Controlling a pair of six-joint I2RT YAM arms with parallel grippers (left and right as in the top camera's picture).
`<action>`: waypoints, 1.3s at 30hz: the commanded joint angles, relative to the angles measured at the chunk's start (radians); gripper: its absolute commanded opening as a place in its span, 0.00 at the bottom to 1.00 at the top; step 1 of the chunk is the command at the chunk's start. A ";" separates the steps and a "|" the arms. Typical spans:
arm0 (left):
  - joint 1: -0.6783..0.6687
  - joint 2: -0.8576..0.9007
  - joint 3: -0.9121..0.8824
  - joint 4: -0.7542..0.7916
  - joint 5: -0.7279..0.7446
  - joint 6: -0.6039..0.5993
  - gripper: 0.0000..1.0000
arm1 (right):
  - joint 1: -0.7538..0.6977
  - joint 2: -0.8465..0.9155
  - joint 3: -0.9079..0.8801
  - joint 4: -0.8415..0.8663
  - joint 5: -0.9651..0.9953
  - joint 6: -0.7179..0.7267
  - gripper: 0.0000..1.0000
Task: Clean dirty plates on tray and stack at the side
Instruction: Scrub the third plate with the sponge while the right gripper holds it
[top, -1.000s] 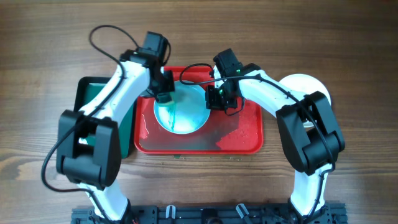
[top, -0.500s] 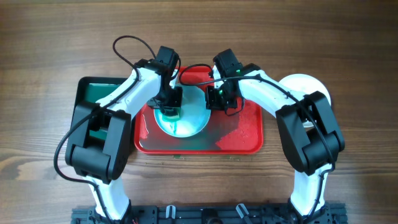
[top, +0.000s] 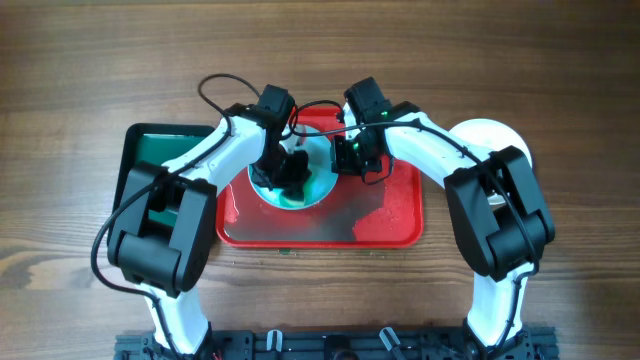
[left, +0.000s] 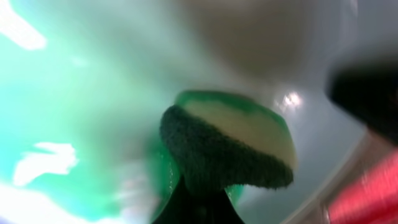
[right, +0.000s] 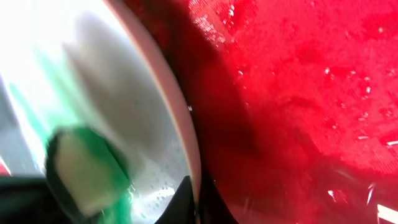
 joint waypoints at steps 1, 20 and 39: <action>0.034 0.055 -0.019 0.032 -0.636 -0.348 0.04 | 0.008 0.037 -0.015 -0.014 -0.006 -0.007 0.04; 0.014 0.055 -0.019 0.019 0.365 0.236 0.04 | 0.008 0.037 -0.015 -0.013 -0.006 -0.007 0.04; 0.017 0.055 -0.019 0.057 -0.418 -0.712 0.04 | 0.008 0.037 -0.015 -0.013 -0.006 -0.007 0.04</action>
